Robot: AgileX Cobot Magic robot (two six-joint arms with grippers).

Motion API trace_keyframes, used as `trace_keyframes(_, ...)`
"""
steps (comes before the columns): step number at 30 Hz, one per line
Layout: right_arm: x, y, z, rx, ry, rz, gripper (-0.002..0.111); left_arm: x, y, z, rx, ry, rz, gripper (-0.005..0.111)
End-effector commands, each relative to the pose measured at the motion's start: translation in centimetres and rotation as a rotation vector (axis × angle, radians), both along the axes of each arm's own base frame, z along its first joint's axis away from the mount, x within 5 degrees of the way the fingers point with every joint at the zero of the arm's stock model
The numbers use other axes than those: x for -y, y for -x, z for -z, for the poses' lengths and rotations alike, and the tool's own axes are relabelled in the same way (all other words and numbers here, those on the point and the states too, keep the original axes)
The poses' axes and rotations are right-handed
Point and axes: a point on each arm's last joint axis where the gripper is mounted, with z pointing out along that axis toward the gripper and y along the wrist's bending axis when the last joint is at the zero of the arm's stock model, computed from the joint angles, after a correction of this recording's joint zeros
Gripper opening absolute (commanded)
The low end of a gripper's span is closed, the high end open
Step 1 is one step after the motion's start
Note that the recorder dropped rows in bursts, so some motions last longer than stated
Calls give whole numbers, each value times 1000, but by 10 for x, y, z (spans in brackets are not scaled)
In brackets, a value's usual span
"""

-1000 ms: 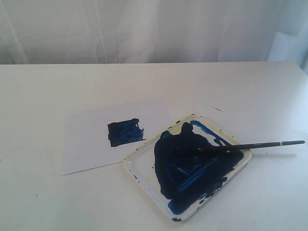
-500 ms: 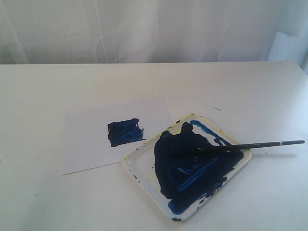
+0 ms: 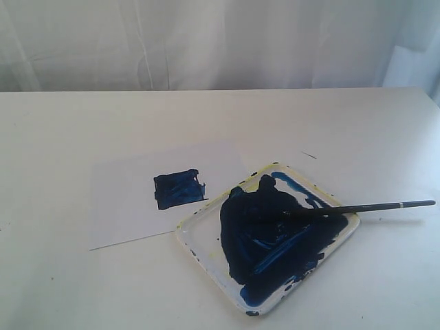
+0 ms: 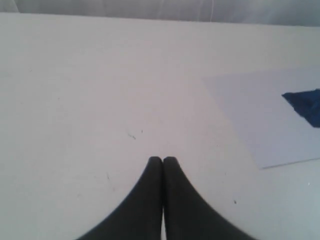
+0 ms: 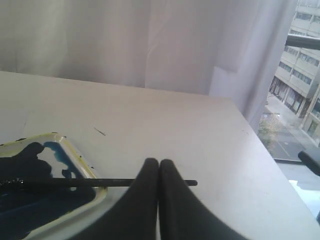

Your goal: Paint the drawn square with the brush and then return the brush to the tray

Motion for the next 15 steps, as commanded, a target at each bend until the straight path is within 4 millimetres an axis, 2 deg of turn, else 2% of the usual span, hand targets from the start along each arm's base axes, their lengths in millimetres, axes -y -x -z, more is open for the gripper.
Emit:
trace_keyframes(1,0,0,5,-34,-51,0,0,-1,1,5,-40,-34,0,0)
trace_keyframes(15,0,0,5,-30,-47,1,0,-1,2,6,-57,-31,-5,0)
